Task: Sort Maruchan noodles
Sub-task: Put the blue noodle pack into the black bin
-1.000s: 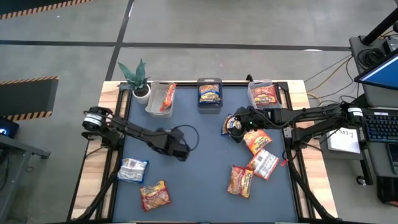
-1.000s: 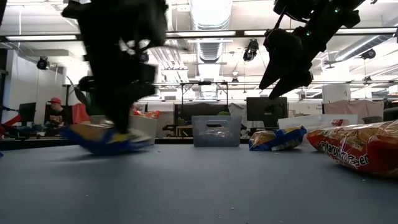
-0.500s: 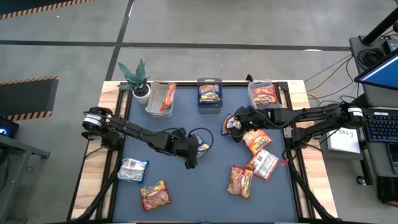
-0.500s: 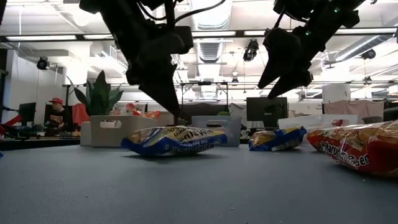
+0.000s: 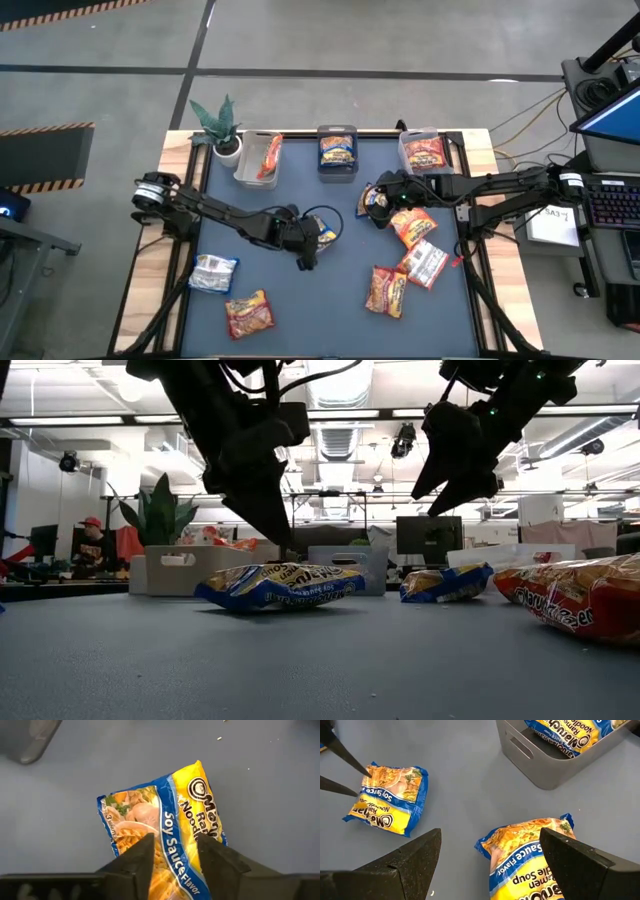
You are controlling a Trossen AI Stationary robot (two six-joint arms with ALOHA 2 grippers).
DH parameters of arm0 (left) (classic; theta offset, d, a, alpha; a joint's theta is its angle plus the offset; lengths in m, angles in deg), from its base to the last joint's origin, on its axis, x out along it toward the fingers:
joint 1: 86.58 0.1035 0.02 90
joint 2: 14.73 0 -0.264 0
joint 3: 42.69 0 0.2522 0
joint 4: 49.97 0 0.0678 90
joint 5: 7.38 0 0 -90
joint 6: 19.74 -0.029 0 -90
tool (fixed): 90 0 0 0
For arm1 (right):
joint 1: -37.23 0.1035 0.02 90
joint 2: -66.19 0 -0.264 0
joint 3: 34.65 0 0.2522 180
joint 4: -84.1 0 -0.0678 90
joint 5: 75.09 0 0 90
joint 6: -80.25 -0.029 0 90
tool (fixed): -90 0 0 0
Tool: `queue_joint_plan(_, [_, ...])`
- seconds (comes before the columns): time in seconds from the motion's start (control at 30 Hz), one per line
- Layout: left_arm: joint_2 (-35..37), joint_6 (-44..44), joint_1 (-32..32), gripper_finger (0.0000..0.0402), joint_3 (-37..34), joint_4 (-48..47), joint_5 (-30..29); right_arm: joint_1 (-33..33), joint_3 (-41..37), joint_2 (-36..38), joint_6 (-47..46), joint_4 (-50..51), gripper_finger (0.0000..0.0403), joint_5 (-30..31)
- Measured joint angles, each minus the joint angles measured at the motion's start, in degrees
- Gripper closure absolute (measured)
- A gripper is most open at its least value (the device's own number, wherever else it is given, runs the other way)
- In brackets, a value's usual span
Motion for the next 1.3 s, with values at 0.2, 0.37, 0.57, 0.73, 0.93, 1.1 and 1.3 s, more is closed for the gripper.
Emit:
queue_joint_plan(0.2, [0.9, -3.0, -0.3, 0.0210, 0.0, -1.6, -0.1, 0.0, 0.0, 0.0, -0.5, 0.0, 0.0076, -0.4])
queue_joint_plan(0.37, [2.2, -5.1, -0.6, 0.0196, 0.0, -3.6, -0.1, 0.0, 0.0, 0.0, -1.5, 0.0, 0.0076, -0.4])
queue_joint_plan(0.57, [4.3, -6.4, -1.6, 0.0201, -0.1, -5.5, -3.4, 0.0, 0.0, 0.0, -1.8, -0.2, 0.0076, -0.4])
queue_joint_plan(0.73, [6.9, -7.6, -2.8, 0.0203, -1.6, -5.3, -4.5, 0.0, 0.0, 0.0, -2.0, -0.2, 0.0076, -0.4])
queue_joint_plan(0.93, [12.3, -7.6, -3.6, 0.0203, -8.8, 1.3, -4.5, 0.0, 0.0, 0.0, -2.4, -0.9, 0.0076, -1.3])
queue_joint_plan(1.1, [15.6, -7.2, -4.3, 0.0205, -14.9, 8.6, -4.5, 0.6, 0.0, 0.0, -3.2, -3.9, 0.0076, -3.7])
queue_joint_plan(1.3, [16.9, -6.2, -5.5, 0.0214, -19.9, 16.8, -4.4, 2.4, 0.0, 0.0, -3.2, -11.0, 0.0076, -7.9])
